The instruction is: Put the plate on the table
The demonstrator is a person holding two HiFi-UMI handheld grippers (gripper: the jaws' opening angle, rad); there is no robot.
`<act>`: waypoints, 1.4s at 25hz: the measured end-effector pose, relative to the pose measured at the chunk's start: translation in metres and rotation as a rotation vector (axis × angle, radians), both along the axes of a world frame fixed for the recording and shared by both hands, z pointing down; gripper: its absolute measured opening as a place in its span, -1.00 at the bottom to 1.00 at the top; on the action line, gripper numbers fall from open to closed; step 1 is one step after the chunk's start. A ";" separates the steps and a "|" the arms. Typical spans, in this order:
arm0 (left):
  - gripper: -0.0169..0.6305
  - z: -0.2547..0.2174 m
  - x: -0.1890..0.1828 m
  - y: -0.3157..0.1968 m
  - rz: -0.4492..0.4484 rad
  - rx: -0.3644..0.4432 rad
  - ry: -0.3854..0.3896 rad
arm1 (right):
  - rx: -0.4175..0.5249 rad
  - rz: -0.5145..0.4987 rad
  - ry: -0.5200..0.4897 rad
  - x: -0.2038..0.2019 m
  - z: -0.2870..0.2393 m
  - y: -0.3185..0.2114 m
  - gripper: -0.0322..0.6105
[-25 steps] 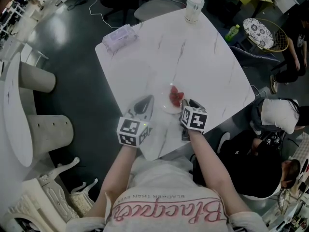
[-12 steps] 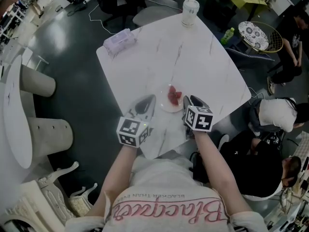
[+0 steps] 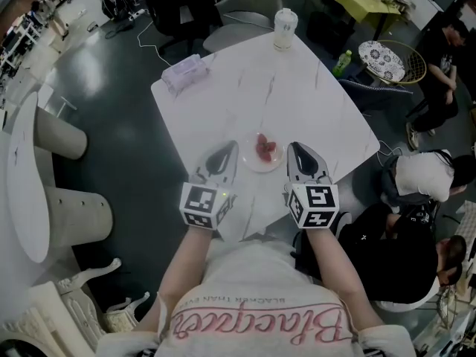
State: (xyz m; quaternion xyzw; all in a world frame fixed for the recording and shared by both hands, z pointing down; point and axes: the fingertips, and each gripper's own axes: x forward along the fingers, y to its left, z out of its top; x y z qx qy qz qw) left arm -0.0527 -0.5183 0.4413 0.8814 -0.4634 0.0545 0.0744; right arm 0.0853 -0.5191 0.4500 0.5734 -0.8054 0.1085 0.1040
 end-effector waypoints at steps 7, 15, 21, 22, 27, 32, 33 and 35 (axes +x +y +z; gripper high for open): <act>-0.94 -0.033 0.009 0.012 0.039 0.095 -0.036 | 0.128 0.009 0.057 -0.006 -0.031 0.021 -0.87; -0.94 -0.042 0.011 0.031 0.073 0.161 -0.049 | 0.303 -0.014 0.032 -0.013 -0.059 0.041 -0.87; -0.94 -0.042 0.017 0.036 0.089 0.165 -0.031 | 0.308 -0.031 0.056 -0.017 -0.060 0.048 -0.87; -0.94 -0.043 0.018 0.036 0.093 0.168 -0.033 | 0.305 -0.031 0.057 -0.017 -0.060 0.048 -0.87; -0.94 -0.046 0.019 0.041 0.097 0.180 -0.023 | 0.294 -0.018 0.065 -0.015 -0.059 0.052 -0.87; -0.94 -0.050 0.021 0.047 0.105 0.202 -0.023 | 0.288 -0.016 0.065 -0.014 -0.058 0.057 -0.87; -0.94 -0.051 0.020 0.048 0.105 0.206 -0.023 | 0.289 -0.017 0.066 -0.015 -0.058 0.058 -0.87; -0.94 -0.053 0.018 0.049 0.102 0.212 -0.025 | 0.289 -0.019 0.070 -0.016 -0.059 0.059 -0.87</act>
